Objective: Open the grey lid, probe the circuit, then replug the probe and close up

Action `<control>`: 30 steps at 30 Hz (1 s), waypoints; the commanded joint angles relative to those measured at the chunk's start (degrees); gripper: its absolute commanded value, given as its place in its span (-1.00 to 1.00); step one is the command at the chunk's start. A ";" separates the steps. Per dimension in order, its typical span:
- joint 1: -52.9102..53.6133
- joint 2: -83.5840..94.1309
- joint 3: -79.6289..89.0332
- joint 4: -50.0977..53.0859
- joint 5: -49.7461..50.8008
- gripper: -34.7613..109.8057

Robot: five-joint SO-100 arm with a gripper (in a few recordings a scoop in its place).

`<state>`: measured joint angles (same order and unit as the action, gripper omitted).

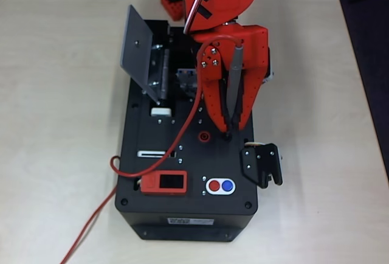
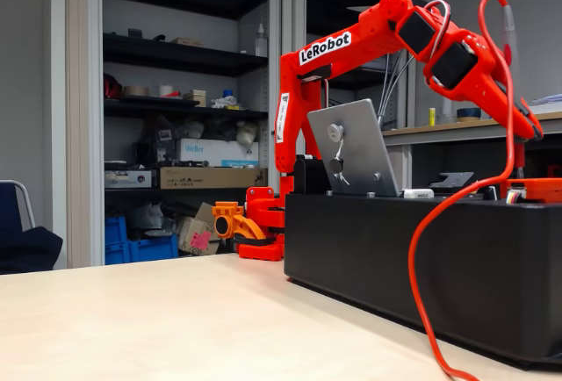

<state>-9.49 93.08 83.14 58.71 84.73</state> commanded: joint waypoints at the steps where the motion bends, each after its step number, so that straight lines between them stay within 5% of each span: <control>1: 0.09 2.20 0.35 -0.88 0.70 -0.52; 30: 0.18 3.43 4.04 -2.99 0.88 -0.52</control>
<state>-9.58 93.52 86.84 55.55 84.81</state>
